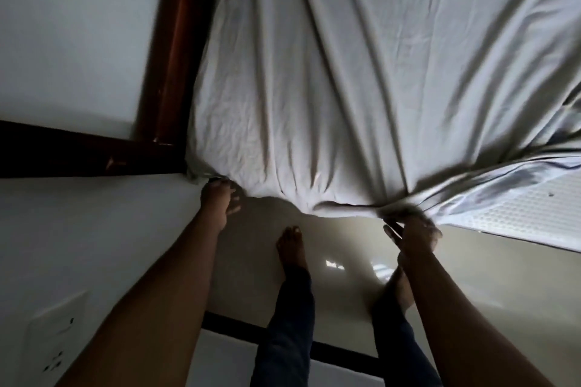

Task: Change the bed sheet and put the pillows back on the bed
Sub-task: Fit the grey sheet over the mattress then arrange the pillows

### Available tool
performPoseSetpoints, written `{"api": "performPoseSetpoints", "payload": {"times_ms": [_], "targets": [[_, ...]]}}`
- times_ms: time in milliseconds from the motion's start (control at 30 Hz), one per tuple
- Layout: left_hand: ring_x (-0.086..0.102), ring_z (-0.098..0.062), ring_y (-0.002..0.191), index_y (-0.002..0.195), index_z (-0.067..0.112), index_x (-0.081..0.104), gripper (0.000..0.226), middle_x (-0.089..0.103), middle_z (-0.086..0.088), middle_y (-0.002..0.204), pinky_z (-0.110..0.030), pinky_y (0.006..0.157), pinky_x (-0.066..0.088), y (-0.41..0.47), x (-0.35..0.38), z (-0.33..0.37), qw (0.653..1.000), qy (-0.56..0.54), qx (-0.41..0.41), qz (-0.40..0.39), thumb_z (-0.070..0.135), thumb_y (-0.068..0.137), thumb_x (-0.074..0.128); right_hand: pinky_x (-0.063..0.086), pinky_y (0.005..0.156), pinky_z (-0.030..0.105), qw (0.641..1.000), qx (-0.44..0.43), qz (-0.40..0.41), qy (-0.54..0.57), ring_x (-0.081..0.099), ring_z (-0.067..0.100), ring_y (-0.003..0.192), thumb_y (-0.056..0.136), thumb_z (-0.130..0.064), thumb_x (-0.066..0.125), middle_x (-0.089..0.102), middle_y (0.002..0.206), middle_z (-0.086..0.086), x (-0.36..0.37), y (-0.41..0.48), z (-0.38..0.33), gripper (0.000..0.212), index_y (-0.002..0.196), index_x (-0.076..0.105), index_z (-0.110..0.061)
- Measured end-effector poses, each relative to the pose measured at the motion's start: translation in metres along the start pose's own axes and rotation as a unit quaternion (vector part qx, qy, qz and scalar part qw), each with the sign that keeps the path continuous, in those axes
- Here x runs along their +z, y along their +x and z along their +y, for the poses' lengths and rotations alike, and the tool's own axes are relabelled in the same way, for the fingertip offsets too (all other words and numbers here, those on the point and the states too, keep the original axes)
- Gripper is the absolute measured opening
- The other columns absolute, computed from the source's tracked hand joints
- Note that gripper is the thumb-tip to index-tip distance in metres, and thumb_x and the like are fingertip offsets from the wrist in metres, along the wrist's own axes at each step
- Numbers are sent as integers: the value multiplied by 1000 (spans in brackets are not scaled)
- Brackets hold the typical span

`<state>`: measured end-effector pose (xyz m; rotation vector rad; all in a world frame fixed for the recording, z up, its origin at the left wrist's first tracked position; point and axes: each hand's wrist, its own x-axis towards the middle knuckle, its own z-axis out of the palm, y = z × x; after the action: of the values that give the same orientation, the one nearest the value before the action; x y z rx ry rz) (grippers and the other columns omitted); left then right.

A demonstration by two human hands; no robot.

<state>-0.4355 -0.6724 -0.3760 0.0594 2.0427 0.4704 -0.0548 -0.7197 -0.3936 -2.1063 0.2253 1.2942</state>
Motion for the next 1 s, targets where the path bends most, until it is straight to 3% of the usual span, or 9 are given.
{"api": "performPoseSetpoints", "payload": {"times_ms": [133, 267, 433, 500, 567, 700, 767, 867, 1000], "targets": [[69, -20, 62, 78, 5, 63, 27, 70, -7, 71, -35, 62, 60, 25, 6, -5, 996, -39, 17, 73, 17, 99, 53, 61, 52, 31, 996, -57, 48, -55, 72, 15, 54, 96, -2, 43, 71, 89, 26, 0, -17, 3, 25, 108, 63, 7], [64, -36, 112, 123, -3, 62, 53, 65, -18, 120, -46, 99, 52, 66, -32, -36, 962, 48, -5, 269, 38, 93, 49, 54, 50, 31, 990, -80, 37, -111, 72, 22, 57, 102, -33, 53, 74, 72, 11, -15, -23, 35, 27, 102, 58, -6], [71, -25, 82, 100, 2, 70, 21, 72, -14, 93, -39, 66, 63, 26, -25, -11, 977, -53, -127, 163, 20, 91, 64, 51, 64, 35, 996, -57, 12, -70, 63, 20, 68, 91, -3, 60, 66, 89, 14, -21, -10, 4, 11, 90, 65, -13], [68, -27, 74, 99, 0, 66, 21, 68, -15, 83, -41, 69, 63, -19, 2, 1, 981, -67, -107, 150, 17, 98, 53, 53, 70, 34, 999, -14, 36, 3, 68, 20, 77, 87, -22, 63, 69, 92, 10, -29, -1, -13, 17, 101, 69, -15], [69, -37, 79, 103, -4, 66, 32, 70, -21, 85, -43, 77, 59, -65, 37, 5, 979, 89, 23, 181, 21, 100, 46, 59, 69, 34, 996, 9, 61, 60, 71, 25, 81, 83, -38, 66, 71, 92, 10, -37, 6, -20, 29, 100, 72, -16], [68, -32, 81, 83, 13, 67, 21, 71, -9, 82, -37, 70, 50, -128, 120, 7, 855, 283, 434, 21, 25, 87, 51, 59, 59, 34, 993, -32, 103, 52, 70, 27, 68, 99, -20, 60, 68, 75, 16, -49, 1, -3, 27, 76, 66, -8], [66, -26, 94, 103, 16, 68, 30, 69, -5, 97, -35, 81, 51, -140, 159, 11, 744, 401, 525, -99, 33, 86, 50, 58, 62, 37, 990, -50, 133, -24, 70, 20, 58, 100, -28, 58, 68, 63, 9, -67, -6, 15, 34, 77, 69, -5], [56, -37, 113, 151, 16, 38, 66, 57, -20, 121, -41, 97, 48, -153, 197, 27, 570, 622, 518, -139, 35, 91, 54, 45, 59, 32, 973, -52, 178, -140, 66, 29, 67, 100, -28, 57, 67, 66, 9, -97, -8, 19, 32, 79, 72, -8], [56, -38, 124, 149, 12, 42, 60, 61, -23, 130, -38, 100, 46, -174, 238, 56, 524, 719, 438, -130, 36, 95, 53, 58, 77, 49, 988, -83, 133, 10, 70, 33, 86, 78, -48, 64, 73, 79, 3, -118, 7, -8, 29, 84, 72, -21]]}}
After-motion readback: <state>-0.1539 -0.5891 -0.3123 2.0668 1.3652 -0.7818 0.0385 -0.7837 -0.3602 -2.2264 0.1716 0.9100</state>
